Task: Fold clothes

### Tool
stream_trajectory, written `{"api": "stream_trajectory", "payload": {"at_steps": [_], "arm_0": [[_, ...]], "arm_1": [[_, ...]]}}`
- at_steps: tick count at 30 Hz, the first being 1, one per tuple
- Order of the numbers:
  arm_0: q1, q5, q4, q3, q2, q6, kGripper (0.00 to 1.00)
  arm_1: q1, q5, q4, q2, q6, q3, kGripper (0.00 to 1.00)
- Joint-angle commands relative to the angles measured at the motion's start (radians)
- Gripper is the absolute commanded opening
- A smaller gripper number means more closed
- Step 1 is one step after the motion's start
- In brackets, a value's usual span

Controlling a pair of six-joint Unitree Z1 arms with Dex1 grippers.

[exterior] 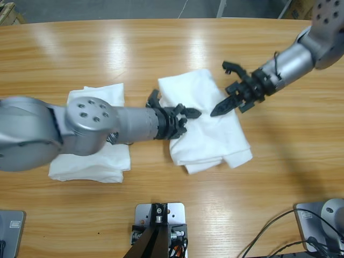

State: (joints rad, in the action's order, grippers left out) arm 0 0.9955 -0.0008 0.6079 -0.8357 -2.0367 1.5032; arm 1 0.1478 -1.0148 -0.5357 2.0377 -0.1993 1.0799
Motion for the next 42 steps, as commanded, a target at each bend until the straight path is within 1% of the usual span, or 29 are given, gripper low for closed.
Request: {"api": "stream_trajectory", "payload": {"at_steps": [1,6,11,16,19,22,29,32,33,37,39,42], "arm_0": [[-0.065,-0.014,-0.067,0.026,0.159,-0.058,0.0],[-0.104,-0.014,-0.178,0.037,0.286,-0.089,0.0],[-0.118,-0.014,-0.352,0.06,0.421,-0.12,0.0],[-0.118,-0.003,-0.361,0.129,0.489,-0.121,0.0],[-0.121,0.011,-0.369,0.163,0.53,-0.12,0.0],[-0.124,0.032,-0.4,0.195,0.587,-0.121,0.0],[-0.124,0.092,-0.497,0.288,0.756,-0.119,0.0],[-0.156,0.122,-0.62,0.318,0.903,-0.118,0.0],[-0.177,0.126,-0.686,0.322,0.981,-0.12,0.0],[-0.313,0.137,-0.989,0.323,1.293,-0.141,0.0],[-0.342,0.149,-1.087,0.322,1.377,-0.144,0.0],[-0.344,0.156,-1.141,0.315,1.375,-0.165,0.0]], "arm_1": [[0.092,-0.01,-0.077,-0.129,0.104,0.102,0.0],[0.183,0.017,-0.076,-0.152,0.189,0.144,0.0],[0.281,0.037,-0.065,-0.151,0.281,0.233,0.0],[0.336,0.067,-0.064,-0.149,0.37,0.371,0.0],[0.406,0.083,-0.07,-0.137,0.432,0.483,0.0],[0.478,0.106,-0.082,-0.124,0.478,0.572,0.0],[0.59,0.144,-0.104,-0.114,0.552,0.704,0.0],[0.623,0.158,-0.115,-0.066,0.576,0.806,0.0],[0.628,0.16,-0.118,-0.047,0.581,0.84,0.0],[0.642,0.168,-0.128,0.068,0.602,1.022,0.0],[0.654,0.168,-0.135,0.133,0.619,1.117,0.0],[0.681,0.168,-0.141,0.212,0.646,1.216,0.0]]}}
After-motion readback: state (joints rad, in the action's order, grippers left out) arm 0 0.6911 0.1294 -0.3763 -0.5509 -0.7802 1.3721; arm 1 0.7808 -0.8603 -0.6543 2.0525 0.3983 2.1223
